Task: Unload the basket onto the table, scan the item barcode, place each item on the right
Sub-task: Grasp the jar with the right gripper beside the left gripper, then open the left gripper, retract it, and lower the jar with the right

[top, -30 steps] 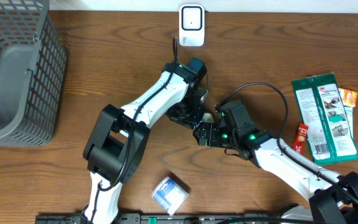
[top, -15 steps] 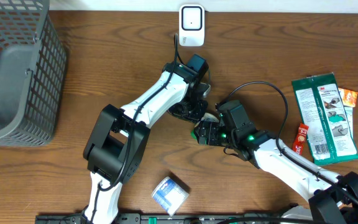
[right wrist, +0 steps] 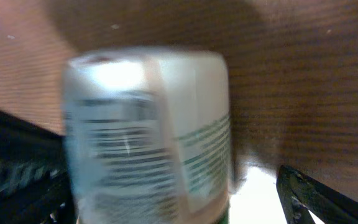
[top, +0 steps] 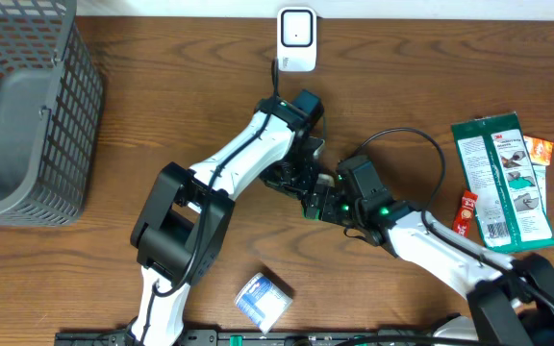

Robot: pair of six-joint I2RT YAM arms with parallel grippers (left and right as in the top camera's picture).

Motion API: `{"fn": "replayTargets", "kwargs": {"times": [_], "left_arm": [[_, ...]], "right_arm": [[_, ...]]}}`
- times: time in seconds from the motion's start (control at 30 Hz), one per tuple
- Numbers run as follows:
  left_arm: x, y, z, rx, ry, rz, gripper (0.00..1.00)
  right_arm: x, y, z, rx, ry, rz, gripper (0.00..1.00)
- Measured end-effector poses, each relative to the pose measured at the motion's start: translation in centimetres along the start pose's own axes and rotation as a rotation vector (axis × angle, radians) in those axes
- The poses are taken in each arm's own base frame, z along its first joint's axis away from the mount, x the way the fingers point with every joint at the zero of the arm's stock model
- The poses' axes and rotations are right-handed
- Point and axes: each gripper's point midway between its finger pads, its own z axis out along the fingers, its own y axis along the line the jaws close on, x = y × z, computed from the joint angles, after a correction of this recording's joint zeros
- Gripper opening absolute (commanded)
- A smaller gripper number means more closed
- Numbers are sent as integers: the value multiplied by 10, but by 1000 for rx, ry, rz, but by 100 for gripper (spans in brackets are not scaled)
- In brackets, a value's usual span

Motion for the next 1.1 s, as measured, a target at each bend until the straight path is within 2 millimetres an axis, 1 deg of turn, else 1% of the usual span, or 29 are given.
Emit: {"fn": "replayTargets", "kwargs": {"times": [0.03, 0.07, 0.13, 0.17, 0.23, 0.27, 0.3, 0.43, 0.47, 0.5, 0.63, 0.77, 0.83, 0.93, 1.1], "left_arm": [[-1, 0, 0, -5, -6, 5, 8], [-3, 0, 0, -7, -13, 6, 8], [-6, 1, 0, -11, -26, 10, 8], [-8, 0, 0, -8, -33, 14, 8], [-10, 0, 0, -13, -41, 21, 9], [-12, 1, 0, -20, -49, 24, 12], [-14, 2, 0, -26, -59, 29, 17], [-23, 8, -1, -55, -94, 36, 17], [-26, 9, -2, -61, -106, 39, 22], [-28, 11, -2, -65, -117, 39, 25], [-39, 17, -5, -76, -158, 41, 25], [-44, 27, -9, -82, -179, 23, 25], [-47, 31, -11, -82, -187, 13, 25], [-49, 39, -13, -82, -195, -5, 25], [-50, 59, -20, -84, -201, -62, 25]], "right_arm": [[-2, 1, 0, -4, -8, 0, 93], [-3, 2, 1, -9, -15, -1, 87], [-5, 4, 3, -22, -23, 0, 68], [-6, 6, 4, -31, -25, 5, 50], [-6, 6, 4, -33, -23, -3, 31], [-7, 6, 4, -35, -26, -3, 27], [-7, 8, 4, -41, -26, -9, 25], [-7, 8, -1, -41, -28, -36, 27], [-6, 8, -2, -38, -24, -46, 27], [-4, 7, -3, -35, -19, -58, 28], [-2, 7, -12, -31, -13, -97, 29], [2, 8, -34, -22, 2, -143, 32], [6, 2, -45, 21, 36, -155, 33], [4, -1, -66, 92, 91, -188, 34], [1, 8, -111, 183, 185, -242, 34]]}}
